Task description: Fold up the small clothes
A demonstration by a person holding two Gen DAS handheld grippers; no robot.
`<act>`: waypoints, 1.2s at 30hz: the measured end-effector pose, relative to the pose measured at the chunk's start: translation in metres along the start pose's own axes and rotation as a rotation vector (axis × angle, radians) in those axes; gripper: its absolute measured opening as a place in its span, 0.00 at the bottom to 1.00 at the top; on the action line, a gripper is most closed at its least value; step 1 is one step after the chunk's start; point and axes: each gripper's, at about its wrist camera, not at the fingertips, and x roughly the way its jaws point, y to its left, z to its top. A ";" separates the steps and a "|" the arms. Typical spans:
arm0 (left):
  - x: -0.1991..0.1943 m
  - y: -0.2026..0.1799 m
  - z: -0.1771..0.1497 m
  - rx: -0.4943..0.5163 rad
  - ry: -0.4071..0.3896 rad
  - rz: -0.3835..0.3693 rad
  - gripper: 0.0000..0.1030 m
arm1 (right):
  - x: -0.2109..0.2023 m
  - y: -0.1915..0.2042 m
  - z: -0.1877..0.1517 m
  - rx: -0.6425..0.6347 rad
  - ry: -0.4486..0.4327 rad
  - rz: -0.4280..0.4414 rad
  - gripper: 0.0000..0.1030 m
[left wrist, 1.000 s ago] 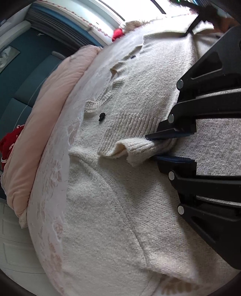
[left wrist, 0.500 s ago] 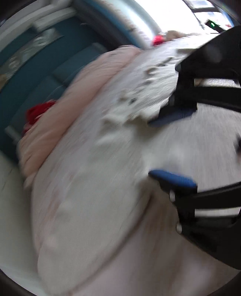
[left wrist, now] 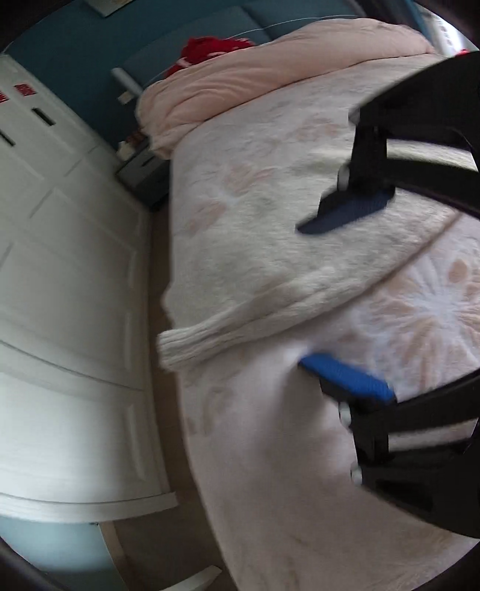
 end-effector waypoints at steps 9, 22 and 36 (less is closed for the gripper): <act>-0.086 -0.130 -0.035 0.312 -0.120 -0.239 0.07 | 0.002 -0.001 -0.001 0.008 -0.015 0.006 0.11; -0.124 -0.297 -0.370 0.815 0.296 -0.553 0.40 | 0.003 -0.010 0.001 0.051 -0.009 0.057 0.11; -0.082 -0.124 -0.290 0.415 0.232 -0.530 0.52 | -0.027 0.014 0.052 0.129 0.003 0.388 0.67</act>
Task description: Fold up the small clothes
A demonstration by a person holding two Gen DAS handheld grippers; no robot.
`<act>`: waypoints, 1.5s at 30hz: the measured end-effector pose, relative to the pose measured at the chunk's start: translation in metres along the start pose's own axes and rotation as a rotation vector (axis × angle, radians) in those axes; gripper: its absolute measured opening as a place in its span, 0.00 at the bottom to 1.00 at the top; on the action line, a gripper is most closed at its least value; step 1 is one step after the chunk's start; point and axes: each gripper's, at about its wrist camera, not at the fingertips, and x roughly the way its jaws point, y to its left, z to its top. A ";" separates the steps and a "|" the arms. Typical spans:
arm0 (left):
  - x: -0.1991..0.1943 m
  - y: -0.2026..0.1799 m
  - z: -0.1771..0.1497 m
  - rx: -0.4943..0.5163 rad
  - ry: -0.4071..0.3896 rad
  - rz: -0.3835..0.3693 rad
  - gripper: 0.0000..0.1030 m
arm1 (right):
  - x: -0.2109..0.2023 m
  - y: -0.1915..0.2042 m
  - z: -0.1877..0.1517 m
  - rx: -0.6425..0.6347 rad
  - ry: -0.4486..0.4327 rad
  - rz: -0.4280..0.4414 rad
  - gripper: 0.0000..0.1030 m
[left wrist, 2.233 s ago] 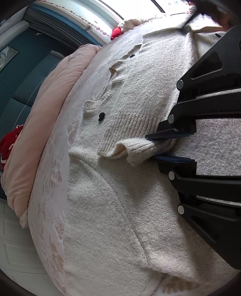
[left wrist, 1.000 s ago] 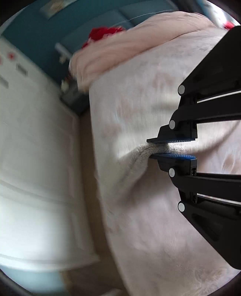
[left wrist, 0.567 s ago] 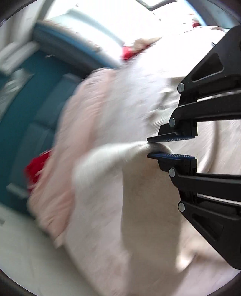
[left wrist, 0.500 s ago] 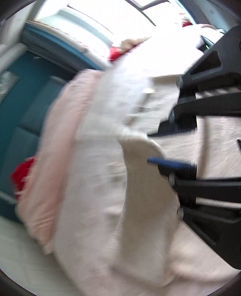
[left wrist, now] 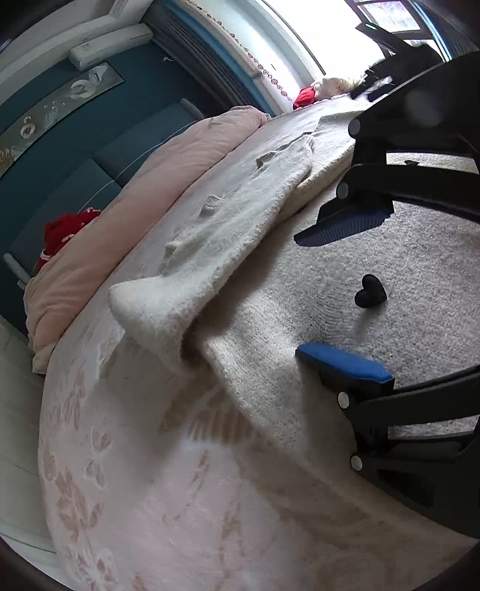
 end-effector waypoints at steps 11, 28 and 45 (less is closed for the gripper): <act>0.007 0.046 0.057 -0.479 -0.045 -0.122 0.66 | 0.119 0.040 0.024 0.297 0.296 0.177 0.68; 0.051 0.022 0.092 -0.476 0.015 -0.094 0.13 | 0.018 0.038 0.112 0.148 -0.107 0.211 0.07; 0.067 0.001 0.049 -0.090 -0.036 0.068 0.09 | 0.067 -0.071 0.013 0.268 0.124 0.054 0.05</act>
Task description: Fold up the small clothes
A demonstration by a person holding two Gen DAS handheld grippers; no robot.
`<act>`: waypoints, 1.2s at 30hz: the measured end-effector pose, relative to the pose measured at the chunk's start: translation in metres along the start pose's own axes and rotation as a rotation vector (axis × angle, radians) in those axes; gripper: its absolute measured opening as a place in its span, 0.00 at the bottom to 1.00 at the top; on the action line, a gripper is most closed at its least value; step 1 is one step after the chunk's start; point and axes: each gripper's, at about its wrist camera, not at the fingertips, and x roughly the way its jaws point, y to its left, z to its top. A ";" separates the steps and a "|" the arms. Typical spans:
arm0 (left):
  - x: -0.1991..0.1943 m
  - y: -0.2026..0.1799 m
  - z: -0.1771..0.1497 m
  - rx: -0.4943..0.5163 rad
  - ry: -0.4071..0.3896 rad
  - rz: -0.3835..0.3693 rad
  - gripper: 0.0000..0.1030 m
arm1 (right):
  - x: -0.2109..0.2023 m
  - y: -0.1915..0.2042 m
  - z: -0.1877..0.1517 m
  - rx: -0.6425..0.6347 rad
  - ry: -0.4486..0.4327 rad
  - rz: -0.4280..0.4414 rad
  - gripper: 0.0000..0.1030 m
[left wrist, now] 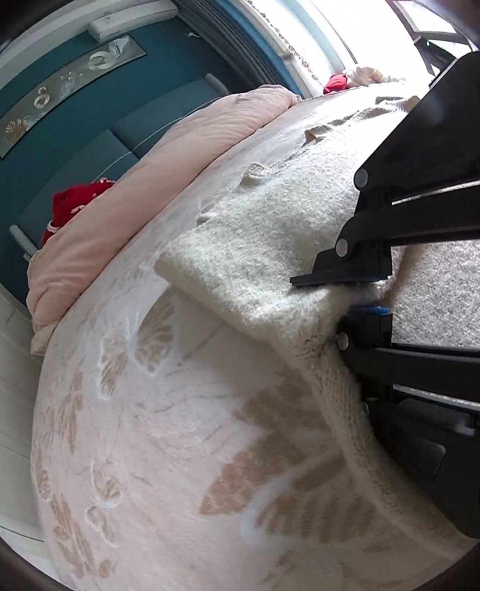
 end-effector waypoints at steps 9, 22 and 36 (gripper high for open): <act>-0.003 0.004 -0.004 0.021 -0.025 -0.018 0.09 | 0.022 0.007 0.031 0.092 0.090 0.099 0.15; 0.002 0.006 -0.008 0.038 -0.038 -0.025 0.09 | -0.031 0.014 0.023 -0.001 -0.094 -0.140 0.22; 0.008 0.007 -0.008 0.046 -0.049 -0.036 0.09 | 0.103 0.262 -0.063 -0.495 0.218 0.143 0.17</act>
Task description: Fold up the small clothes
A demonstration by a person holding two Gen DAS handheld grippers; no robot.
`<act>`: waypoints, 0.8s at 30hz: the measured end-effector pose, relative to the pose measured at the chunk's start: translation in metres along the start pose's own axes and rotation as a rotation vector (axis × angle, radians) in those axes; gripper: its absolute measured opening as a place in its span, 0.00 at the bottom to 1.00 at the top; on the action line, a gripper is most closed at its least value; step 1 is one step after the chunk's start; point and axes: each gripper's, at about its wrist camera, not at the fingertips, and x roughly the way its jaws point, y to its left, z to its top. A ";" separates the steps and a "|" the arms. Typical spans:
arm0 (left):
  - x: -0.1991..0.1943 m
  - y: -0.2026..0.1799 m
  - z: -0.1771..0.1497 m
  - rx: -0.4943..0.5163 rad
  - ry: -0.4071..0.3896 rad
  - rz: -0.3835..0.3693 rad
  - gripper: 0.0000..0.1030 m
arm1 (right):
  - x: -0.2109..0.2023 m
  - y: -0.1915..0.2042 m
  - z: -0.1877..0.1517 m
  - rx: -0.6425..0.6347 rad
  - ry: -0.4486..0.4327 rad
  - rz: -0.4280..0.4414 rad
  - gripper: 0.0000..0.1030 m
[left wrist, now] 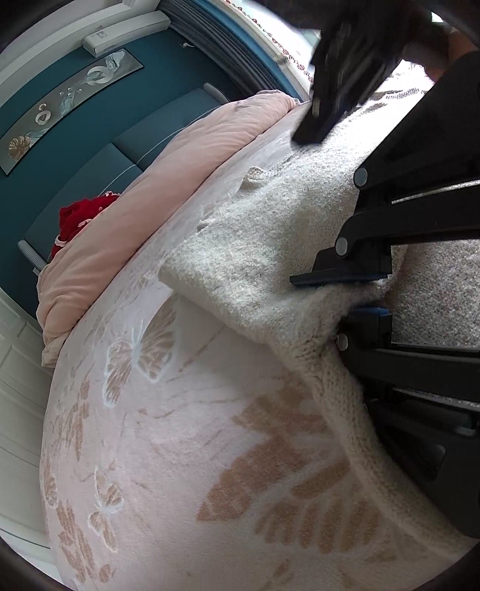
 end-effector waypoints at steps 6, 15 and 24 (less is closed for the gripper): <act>0.004 0.001 0.000 0.011 -0.008 -0.008 0.10 | -0.061 -0.150 -0.031 0.252 -0.094 -0.069 0.00; 0.005 -0.003 0.001 0.021 -0.006 0.007 0.10 | -0.168 -0.223 -0.069 0.352 -0.208 -0.196 0.14; 0.007 -0.003 0.002 0.024 -0.003 0.011 0.10 | -0.185 -0.247 -0.101 0.466 -0.200 -0.233 0.20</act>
